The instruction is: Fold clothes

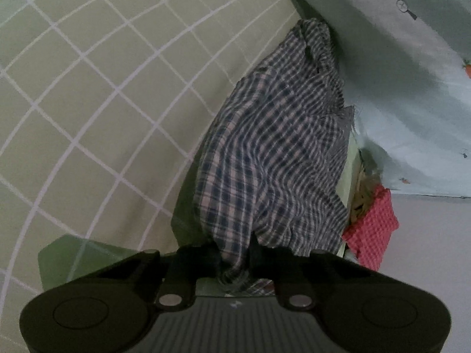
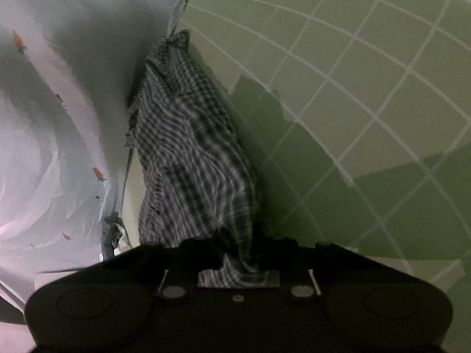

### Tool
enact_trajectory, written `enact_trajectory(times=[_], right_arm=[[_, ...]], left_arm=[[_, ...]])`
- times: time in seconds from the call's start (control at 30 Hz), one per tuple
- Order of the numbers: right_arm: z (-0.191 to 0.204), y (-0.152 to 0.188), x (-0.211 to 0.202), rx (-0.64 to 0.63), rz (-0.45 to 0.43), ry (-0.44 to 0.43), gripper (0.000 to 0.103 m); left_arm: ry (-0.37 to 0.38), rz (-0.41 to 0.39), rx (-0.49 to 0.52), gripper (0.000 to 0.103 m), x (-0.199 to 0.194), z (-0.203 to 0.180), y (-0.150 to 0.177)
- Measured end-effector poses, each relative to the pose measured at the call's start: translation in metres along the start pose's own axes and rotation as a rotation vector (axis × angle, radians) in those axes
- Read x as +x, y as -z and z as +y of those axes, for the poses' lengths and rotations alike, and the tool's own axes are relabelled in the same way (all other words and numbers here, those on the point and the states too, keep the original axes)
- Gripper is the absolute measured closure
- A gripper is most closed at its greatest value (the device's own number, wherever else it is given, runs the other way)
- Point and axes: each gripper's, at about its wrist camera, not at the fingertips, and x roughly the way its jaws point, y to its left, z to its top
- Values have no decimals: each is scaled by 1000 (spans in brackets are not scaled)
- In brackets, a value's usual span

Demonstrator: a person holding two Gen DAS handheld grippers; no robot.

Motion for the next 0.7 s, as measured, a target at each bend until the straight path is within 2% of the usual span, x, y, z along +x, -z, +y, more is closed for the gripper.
enact_trajectory(times=[0.13,0.33,0.5,0.6,0.7], right_arm=[[-1,12,-12,-34,16,1,87],[-20,32,-42,-17,53,16,88],[-30,53,-64,-21,111,49,88],[-36,64,-73,8,139,49,88],[-38,67,-77,13,134,36,88]], left_arm=[[-6,-23,-4,88,-10,5,10],[9,-17,-77,89,-33,29,51],[-36,-3,-90,89,-56,30,80],[-38,13,-125,89,-72,34,89],[-38,12,-127,89,-79,30,85]])
